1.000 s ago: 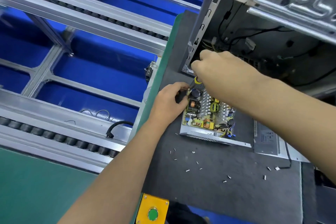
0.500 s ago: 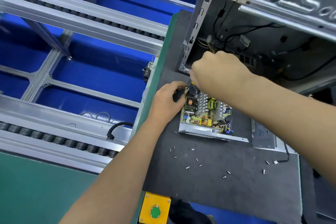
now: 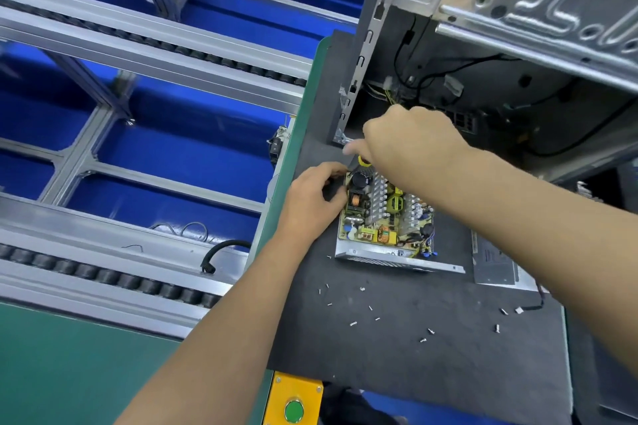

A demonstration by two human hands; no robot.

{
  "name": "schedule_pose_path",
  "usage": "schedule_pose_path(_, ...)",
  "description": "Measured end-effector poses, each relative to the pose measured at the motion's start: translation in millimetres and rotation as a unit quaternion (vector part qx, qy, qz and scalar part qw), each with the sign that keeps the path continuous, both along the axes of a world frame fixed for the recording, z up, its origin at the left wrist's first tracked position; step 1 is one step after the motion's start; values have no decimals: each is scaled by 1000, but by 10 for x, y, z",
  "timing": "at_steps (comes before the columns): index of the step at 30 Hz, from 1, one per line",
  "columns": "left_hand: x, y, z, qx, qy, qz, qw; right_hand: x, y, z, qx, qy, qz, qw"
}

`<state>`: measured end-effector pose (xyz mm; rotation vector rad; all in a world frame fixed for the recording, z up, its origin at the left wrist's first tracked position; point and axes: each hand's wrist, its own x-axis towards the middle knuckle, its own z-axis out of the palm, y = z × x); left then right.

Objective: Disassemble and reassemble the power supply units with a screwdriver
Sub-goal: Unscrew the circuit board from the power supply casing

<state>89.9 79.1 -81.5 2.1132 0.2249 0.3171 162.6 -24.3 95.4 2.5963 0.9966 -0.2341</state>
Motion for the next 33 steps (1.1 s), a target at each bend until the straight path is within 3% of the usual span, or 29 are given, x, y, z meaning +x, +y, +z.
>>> schedule_pose_path(2, 7, -2, 5, 2, -5, 0, 1000, 23, -40, 44, 8, 64, -30, 997)
schedule_pose_path(7, 8, 7, -2, 6, -4, -6, 1000, 6, -43, 13, 8, 33, 62, 998)
schedule_pose_path(10, 9, 7, 2, 4, -3, -11, 1000, 15, -78, -13, 1, 6, -23, 1000)
schedule_pose_path(13, 1, 10, 10, 6, 1, -13, 1000, 50, -176, 4, 28, 89, -68, 993)
schedule_pose_path(15, 5, 17, -1, 7, -1, -9, 1000, 17, -201, 35, 51, 134, -18, 989)
schedule_pose_path(19, 8, 13, 6, 13, -5, -10, 1000, 26, -142, 19, 29, 50, 65, 996)
schedule_pose_path(23, 3, 16, 12, 12, 5, -9, 1000, -33, -43, -58, 2, -18, 34, 999)
schedule_pose_path(26, -6, 9, 28, 9, -3, -11, 1000, 45, -121, -36, 50, 32, -41, 997)
schedule_pose_path(28, -2, 1, 23, 5, -13, -11, 1000, 26, -177, -10, 70, 82, -29, 994)
schedule_pose_path(31, 1, 8, 31, 3, -8, -7, 1000, -30, -179, -73, 82, 35, 51, 995)
schedule_pose_path(33, -3, 7, 47, 4, -7, -9, 1000, 1, -136, -83, 85, 22, 42, 995)
